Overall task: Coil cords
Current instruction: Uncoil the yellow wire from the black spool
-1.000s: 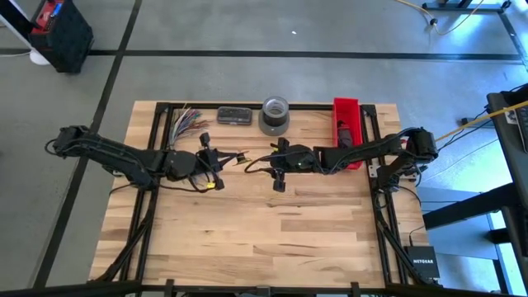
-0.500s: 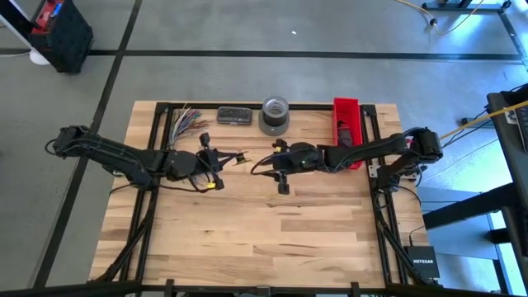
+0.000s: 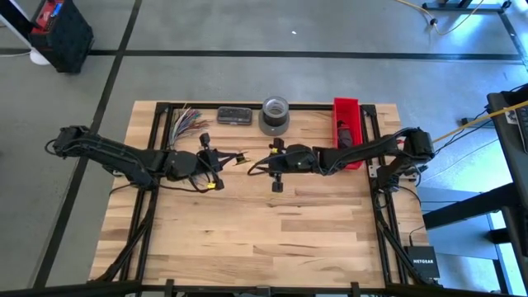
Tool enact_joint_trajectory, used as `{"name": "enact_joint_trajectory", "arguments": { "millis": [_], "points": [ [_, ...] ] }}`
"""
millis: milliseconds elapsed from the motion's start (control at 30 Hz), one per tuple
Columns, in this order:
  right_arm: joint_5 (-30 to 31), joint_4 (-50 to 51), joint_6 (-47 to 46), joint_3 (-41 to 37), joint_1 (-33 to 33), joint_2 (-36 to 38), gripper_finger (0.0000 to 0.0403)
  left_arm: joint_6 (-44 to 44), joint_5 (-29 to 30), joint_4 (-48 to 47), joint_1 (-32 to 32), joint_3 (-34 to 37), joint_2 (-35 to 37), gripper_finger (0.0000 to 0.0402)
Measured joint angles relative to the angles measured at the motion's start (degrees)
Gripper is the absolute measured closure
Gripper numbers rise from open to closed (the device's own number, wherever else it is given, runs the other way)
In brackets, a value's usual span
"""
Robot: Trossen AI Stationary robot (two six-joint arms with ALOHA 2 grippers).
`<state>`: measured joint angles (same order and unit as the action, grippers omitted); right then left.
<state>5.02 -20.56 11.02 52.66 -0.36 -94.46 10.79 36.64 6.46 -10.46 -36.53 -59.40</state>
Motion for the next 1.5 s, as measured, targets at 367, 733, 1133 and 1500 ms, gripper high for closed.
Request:
{"name": "enact_joint_trajectory", "arguments": {
  "millis": [367, 733, 1133, 1500],
  "points": [
    [0.10, 4.74, 2.94, 0.00, -0.02, 1.05, 0.0397, -2.15, -0.02, 13.97, -0.94, 0.04, 0.04, 0.0402],
    [-6.47, -3.86, 4.29, 0.09, 1.09, -4.06, 0.0397, -2.29, 3.08, 20.44, 0.39, 2.30, -0.11, 0.0402],
    [-6.63, -6.72, 2.13, -0.04, 2.25, -4.08, 0.0387, -1.26, 4.06, 26.74, 3.00, 3.45, -3.35, 0.0402],
    [0.96, 25.05, -1.64, 4.48, 2.27, 4.20, 0.0274, 7.35, 4.66, 19.99, 2.95, 3.39, -3.39, 0.0402]
  ]
}}
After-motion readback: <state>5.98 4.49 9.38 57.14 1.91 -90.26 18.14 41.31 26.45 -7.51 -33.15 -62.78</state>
